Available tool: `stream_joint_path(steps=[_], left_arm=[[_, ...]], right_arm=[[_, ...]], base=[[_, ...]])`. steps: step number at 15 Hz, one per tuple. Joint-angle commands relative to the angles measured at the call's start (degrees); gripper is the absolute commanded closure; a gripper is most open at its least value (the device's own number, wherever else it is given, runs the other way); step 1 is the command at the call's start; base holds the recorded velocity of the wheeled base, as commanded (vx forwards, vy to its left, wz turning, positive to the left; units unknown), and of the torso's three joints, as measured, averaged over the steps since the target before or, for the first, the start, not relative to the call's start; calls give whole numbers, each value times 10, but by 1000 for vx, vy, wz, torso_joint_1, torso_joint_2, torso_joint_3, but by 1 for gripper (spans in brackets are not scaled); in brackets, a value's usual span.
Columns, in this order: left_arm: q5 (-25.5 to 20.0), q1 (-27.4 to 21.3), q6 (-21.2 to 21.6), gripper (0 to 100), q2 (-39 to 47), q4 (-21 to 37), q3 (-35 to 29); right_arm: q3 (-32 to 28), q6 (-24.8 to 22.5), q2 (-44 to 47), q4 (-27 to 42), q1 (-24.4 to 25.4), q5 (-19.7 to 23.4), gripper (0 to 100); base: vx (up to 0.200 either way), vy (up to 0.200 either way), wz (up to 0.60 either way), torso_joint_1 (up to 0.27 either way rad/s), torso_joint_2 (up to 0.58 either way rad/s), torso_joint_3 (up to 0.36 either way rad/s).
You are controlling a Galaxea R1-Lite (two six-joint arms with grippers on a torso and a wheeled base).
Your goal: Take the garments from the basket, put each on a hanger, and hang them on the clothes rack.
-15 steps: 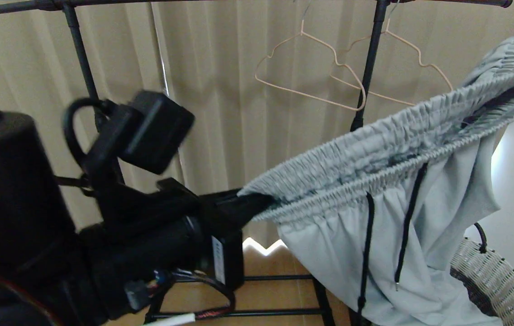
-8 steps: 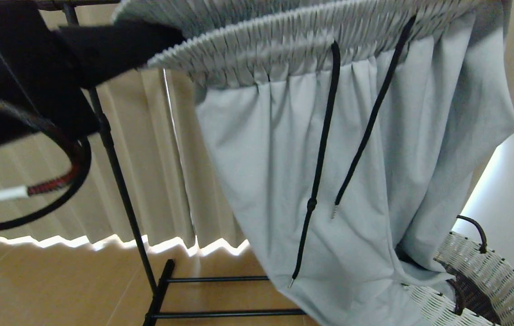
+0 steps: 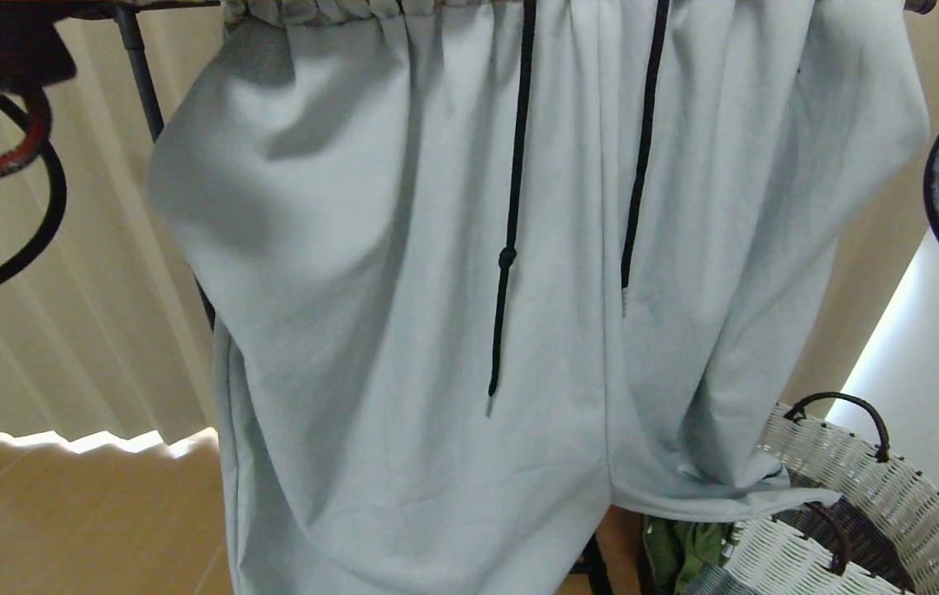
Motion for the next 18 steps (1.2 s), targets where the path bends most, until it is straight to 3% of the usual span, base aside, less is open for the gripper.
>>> stream_joint_path(steps=[1, 6, 10, 12, 14, 18], left_arm=[[1, 2, 0, 100, 14, -1, -20], [1, 28, 0, 100, 37, -1, -93], [4, 66, -1, 100, 37, 5, -49], [7, 127, -1, 100, 24, 28, 24], [7, 168, -1, 100, 5, 28, 45], [4, 192, 0, 100, -19, 28, 49]], right_arm=[[-16, 0, 17, 0, 1, 5, 100], [-64, 1, 51, -14, 1, 48, 100], [-32, 5, 74, -14, 1, 47, 100], [16, 7, 97, -16, 18, 47, 100], [12, 8, 121, -20, 45, 46, 100], [13, 4, 177, -136, 62, 44, 100]], base=[[0, 0, 0, 0, 0, 0], [0, 0, 0, 0, 0, 0], [0, 0, 0, 0, 0, 0], [0, 0, 0, 0, 0, 0], [0, 0, 0, 0, 0, 0], [0, 0, 0, 0, 0, 0]])
